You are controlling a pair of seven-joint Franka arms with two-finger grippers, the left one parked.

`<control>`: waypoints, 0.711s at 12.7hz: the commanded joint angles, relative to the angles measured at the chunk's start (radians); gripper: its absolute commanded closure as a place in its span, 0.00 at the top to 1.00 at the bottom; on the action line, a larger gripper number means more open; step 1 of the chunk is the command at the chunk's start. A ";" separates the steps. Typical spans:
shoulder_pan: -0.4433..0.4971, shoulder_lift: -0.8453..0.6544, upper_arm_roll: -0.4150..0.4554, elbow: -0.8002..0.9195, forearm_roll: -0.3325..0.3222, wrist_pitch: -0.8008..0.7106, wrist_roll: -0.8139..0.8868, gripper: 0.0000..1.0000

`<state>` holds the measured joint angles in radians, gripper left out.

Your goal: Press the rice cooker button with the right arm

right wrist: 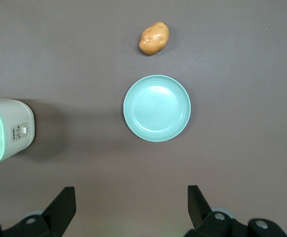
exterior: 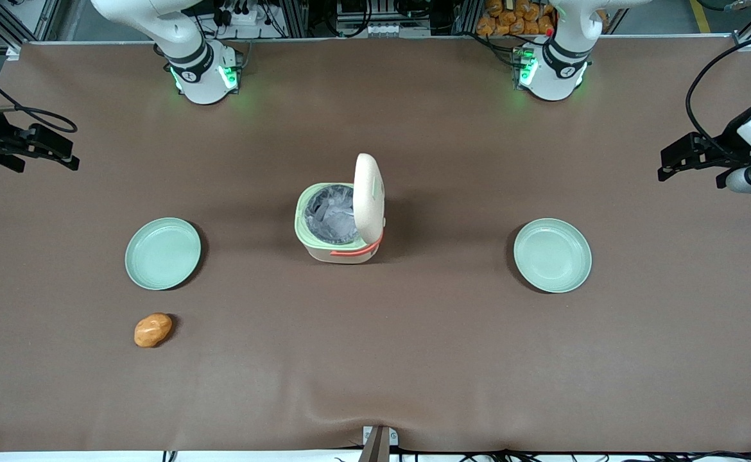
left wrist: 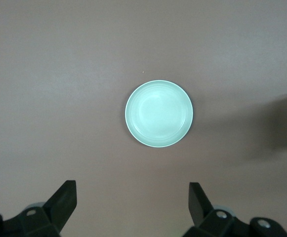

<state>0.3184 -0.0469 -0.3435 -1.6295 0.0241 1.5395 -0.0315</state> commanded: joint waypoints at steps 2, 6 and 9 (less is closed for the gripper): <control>-0.073 -0.016 0.056 0.009 -0.009 0.008 -0.014 1.00; -0.300 -0.016 0.274 0.023 -0.009 0.010 -0.018 1.00; -0.303 -0.014 0.278 0.030 -0.012 0.008 -0.016 1.00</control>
<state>0.0420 -0.0491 -0.0912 -1.6034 0.0233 1.5495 -0.0347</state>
